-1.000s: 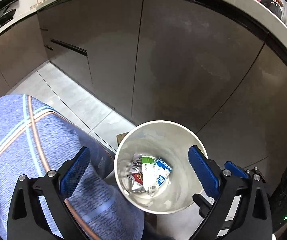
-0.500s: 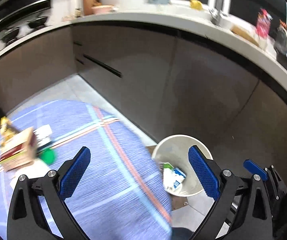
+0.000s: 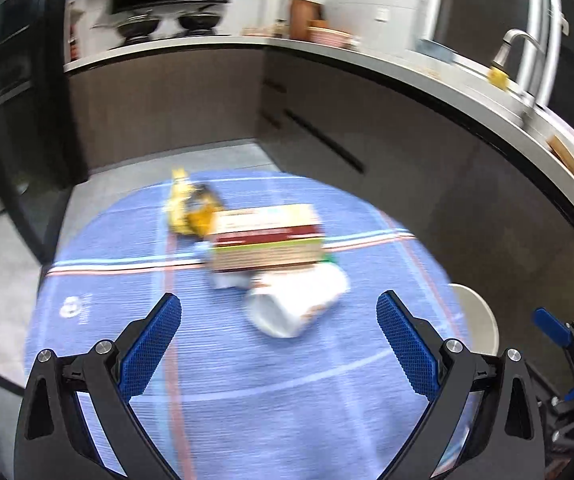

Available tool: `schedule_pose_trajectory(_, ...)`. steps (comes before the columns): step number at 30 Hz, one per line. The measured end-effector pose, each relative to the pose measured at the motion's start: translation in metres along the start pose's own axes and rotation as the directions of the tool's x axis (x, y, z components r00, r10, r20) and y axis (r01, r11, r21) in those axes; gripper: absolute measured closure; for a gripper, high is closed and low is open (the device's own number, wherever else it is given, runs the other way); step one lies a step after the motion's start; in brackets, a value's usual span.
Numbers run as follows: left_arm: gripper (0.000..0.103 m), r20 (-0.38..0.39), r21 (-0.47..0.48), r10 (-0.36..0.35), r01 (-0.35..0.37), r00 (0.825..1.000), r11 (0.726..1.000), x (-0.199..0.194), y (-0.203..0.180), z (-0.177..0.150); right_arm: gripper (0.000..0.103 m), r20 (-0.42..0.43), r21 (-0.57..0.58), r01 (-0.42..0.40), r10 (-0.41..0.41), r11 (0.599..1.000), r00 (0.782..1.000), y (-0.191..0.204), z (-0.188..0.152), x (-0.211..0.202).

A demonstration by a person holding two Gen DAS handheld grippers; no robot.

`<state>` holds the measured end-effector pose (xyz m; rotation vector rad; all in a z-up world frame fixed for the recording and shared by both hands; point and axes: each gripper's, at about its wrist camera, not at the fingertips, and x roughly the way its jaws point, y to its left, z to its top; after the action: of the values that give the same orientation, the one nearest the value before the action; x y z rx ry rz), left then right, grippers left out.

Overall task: Collect trash
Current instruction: 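Move both grippers back over the table, then grasp the white printed paper cup with the right gripper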

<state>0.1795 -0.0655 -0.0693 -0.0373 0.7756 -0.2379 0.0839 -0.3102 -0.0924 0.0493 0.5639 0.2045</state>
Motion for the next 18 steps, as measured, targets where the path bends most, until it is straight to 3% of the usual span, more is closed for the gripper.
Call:
schedule_pose_trajectory(6,0.009,-0.002,-0.049,0.004,-0.004,1.0,0.999,-0.002,0.056,0.0,0.011,-0.056,-0.043,-0.094,0.091,0.995,0.994,0.045,0.019,0.042)
schedule_pose_trajectory(11,0.009,-0.019,-0.018,-0.019,0.018,1.0,1.0,0.008,0.071,-0.002,0.004,-0.125,-0.073,-0.16,0.15,0.984,0.981,0.079,0.026,0.086)
schedule_pose_trajectory(18,0.009,-0.052,0.034,-0.091,0.092,0.995,0.995,0.037,0.078,0.008,0.003,-0.239,-0.109,-0.242,0.211,0.964,0.948,0.083,0.035,0.148)
